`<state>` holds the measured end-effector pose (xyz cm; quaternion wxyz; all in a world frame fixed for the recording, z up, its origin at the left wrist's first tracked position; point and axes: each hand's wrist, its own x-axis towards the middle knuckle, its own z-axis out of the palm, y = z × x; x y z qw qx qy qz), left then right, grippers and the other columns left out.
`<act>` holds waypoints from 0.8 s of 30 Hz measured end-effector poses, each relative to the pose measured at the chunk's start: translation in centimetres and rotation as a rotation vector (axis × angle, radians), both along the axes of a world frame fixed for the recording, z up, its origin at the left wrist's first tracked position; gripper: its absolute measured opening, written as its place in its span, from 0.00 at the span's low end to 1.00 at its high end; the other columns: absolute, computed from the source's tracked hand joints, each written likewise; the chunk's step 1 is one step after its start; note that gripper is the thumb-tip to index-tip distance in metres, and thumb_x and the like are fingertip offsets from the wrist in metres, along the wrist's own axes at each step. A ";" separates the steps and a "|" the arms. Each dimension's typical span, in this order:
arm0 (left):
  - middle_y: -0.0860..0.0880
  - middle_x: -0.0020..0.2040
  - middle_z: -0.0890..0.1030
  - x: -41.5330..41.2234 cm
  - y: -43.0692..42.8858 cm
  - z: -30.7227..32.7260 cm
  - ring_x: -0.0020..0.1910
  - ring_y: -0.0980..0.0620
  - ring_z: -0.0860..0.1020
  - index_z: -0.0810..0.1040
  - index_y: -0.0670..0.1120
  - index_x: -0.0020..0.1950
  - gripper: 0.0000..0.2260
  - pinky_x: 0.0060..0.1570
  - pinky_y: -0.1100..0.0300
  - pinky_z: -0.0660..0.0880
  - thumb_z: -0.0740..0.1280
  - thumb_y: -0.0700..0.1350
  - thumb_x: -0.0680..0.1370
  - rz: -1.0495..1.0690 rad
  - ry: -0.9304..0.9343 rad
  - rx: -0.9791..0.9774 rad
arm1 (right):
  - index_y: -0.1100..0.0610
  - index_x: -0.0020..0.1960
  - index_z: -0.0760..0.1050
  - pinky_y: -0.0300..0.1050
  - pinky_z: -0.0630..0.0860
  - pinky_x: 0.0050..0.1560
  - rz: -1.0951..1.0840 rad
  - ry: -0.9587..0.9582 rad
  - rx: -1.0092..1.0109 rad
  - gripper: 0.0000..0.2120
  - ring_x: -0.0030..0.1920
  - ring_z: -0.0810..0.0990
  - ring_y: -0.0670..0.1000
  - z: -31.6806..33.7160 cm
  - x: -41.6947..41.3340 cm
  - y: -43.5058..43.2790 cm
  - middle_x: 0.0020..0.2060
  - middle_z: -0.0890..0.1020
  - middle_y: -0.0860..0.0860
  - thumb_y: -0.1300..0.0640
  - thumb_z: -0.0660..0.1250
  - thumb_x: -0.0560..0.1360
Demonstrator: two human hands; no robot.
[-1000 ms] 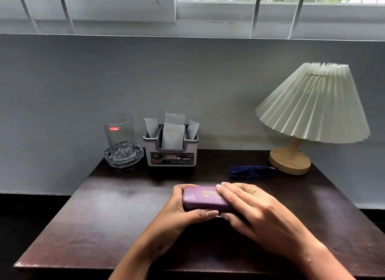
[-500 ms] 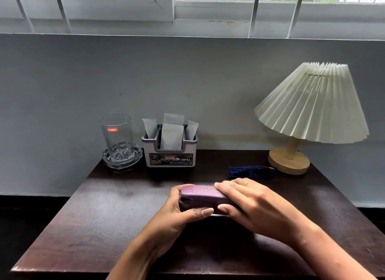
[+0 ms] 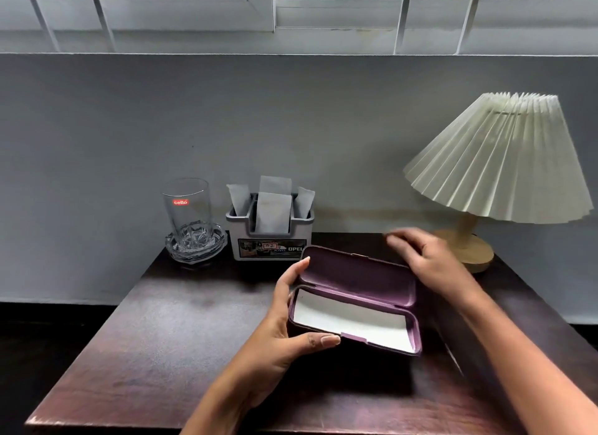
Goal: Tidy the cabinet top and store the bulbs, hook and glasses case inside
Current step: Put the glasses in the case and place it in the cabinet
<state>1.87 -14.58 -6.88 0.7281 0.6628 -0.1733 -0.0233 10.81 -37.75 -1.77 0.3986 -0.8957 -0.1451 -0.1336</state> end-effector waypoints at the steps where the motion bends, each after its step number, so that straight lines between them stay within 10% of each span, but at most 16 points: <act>1: 0.66 0.68 0.68 0.0 0.0 -0.1 0.70 0.60 0.64 0.61 0.65 0.67 0.41 0.71 0.55 0.62 0.75 0.37 0.64 0.025 -0.005 0.001 | 0.59 0.58 0.75 0.47 0.70 0.62 -0.046 -0.010 -0.228 0.13 0.58 0.77 0.51 -0.2 0.4 -0.7 0.57 0.80 0.56 0.57 0.63 0.76; 6: 0.67 0.64 0.72 0.3 0.1 -0.5 0.66 0.62 0.70 0.62 0.65 0.67 0.41 0.63 0.63 0.70 0.75 0.35 0.64 0.057 0.014 -0.049 | 0.56 0.58 0.76 0.51 0.71 0.61 -0.081 0.038 -0.577 0.15 0.60 0.76 0.56 -1.7 1.0 -1.3 0.58 0.81 0.55 0.63 0.66 0.72; 16: 0.64 0.52 0.80 0.8 0.0 -0.8 0.55 0.63 0.78 0.61 0.58 0.67 0.42 0.47 0.71 0.75 0.75 0.31 0.63 0.131 0.029 -0.148 | 0.63 0.48 0.80 0.39 0.68 0.43 -0.369 -0.630 -0.024 0.10 0.38 0.80 0.58 0.5 -3.9 2.9 0.39 0.84 0.59 0.72 0.68 0.68; 24: 0.54 0.51 0.84 1.0 -0.2 -0.9 0.52 0.52 0.81 0.62 0.59 0.66 0.42 0.46 0.66 0.77 0.74 0.30 0.61 0.100 0.067 -0.218 | 0.59 0.47 0.81 0.42 0.74 0.40 0.191 -0.447 -0.239 0.12 0.35 0.78 0.54 0.6 -7.8 7.1 0.36 0.84 0.51 0.66 0.65 0.66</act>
